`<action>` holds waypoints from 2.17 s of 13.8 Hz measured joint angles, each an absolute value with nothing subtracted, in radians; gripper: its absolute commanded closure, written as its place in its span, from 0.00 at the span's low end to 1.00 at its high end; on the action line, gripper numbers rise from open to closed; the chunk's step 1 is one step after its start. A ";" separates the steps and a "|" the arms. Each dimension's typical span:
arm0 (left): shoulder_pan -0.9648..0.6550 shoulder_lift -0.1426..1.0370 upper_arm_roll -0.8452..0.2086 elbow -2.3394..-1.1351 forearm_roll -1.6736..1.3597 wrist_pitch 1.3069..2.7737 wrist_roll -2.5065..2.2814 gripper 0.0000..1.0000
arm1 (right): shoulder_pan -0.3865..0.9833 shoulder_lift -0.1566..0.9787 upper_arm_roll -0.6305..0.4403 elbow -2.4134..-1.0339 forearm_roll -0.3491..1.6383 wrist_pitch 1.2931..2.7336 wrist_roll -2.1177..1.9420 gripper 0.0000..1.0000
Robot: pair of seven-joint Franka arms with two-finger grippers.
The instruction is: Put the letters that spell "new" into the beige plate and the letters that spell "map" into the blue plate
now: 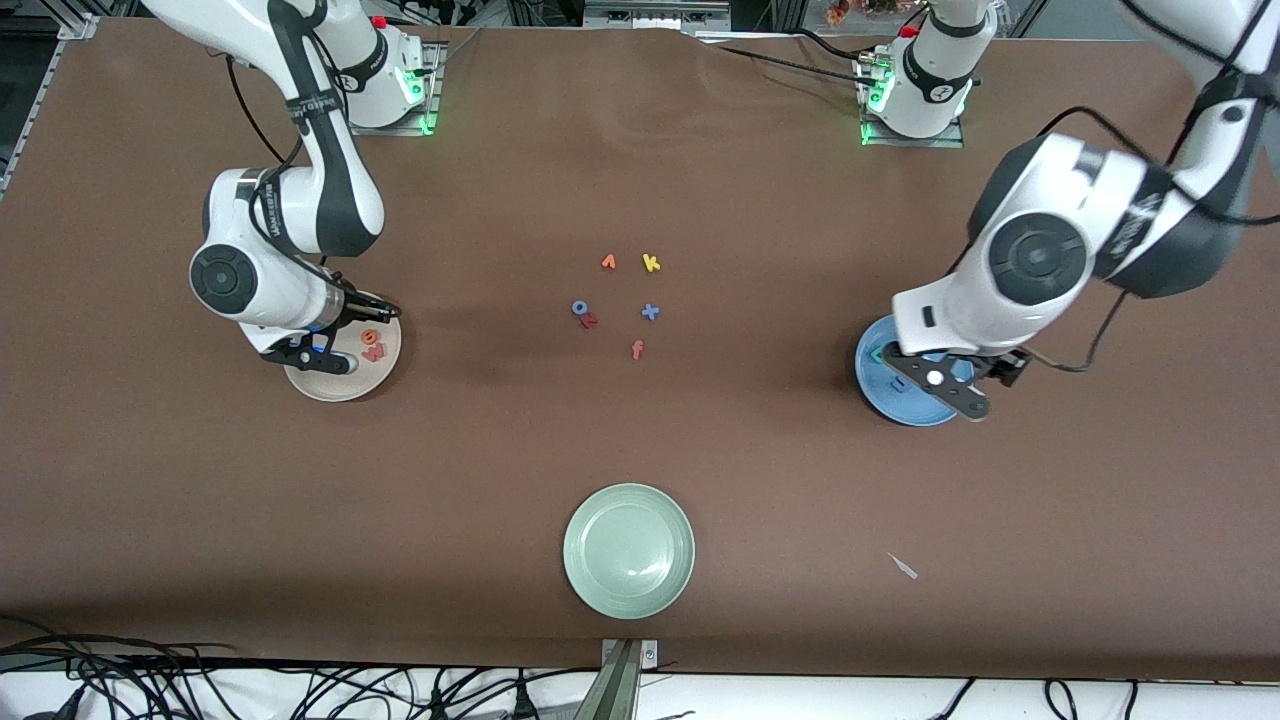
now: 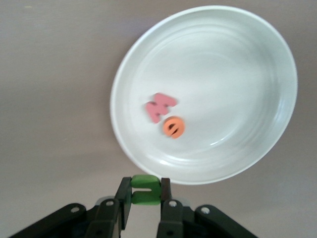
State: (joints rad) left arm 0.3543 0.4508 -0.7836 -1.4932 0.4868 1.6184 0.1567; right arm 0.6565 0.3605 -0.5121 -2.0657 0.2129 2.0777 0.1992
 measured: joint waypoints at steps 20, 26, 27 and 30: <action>-0.017 0.036 -0.089 -1.611 0.022 1.568 -0.068 0.00 | 0.623 0.421 -0.510 -1.511 0.214 1.463 0.145 0.00; -0.020 0.037 -0.086 -1.617 0.022 1.569 -0.060 0.00 | 0.379 0.273 -0.267 -1.506 0.165 1.471 0.123 0.00; -0.020 0.038 -0.086 -1.617 0.022 1.570 -0.060 0.00 | 0.342 0.244 -0.233 -1.508 0.139 1.473 0.115 0.00; -0.018 0.041 -0.080 -1.616 0.022 1.575 -0.048 0.00 | 0.251 0.167 -0.150 -1.531 0.111 1.485 0.111 0.00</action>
